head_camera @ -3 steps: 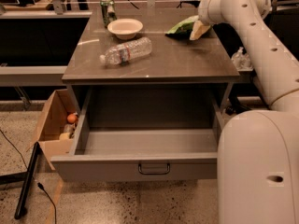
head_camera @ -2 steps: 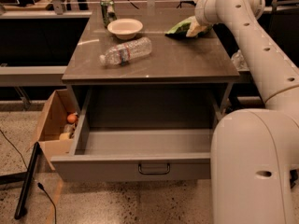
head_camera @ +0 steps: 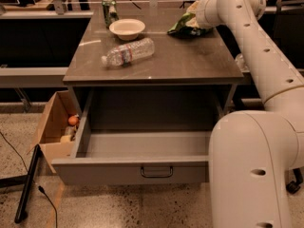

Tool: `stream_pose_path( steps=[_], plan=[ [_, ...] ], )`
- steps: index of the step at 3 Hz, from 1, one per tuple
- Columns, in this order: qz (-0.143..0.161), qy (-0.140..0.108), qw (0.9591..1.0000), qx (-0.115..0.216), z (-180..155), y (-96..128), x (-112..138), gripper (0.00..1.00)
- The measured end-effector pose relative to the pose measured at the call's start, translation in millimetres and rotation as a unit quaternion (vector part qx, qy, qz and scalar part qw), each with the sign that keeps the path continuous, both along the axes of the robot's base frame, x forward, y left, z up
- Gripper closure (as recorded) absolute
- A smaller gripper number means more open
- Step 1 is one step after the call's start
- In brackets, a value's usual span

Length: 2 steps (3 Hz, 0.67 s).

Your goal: Place green rice chip bag into top drawer

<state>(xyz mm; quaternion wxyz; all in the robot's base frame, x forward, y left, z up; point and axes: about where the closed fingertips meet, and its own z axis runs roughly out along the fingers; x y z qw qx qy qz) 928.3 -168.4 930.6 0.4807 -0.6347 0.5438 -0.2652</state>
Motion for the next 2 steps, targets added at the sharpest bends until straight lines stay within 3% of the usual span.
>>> stream_pose_path(
  steps=[1, 2],
  plan=[
    [0.017, 0.014, 0.9997, 0.003, -6.5, 10.9, -1.5, 0.87],
    [0.028, 0.028, 0.9992, 0.009, -7.7, 15.9, -5.8, 1.00]
  ],
)
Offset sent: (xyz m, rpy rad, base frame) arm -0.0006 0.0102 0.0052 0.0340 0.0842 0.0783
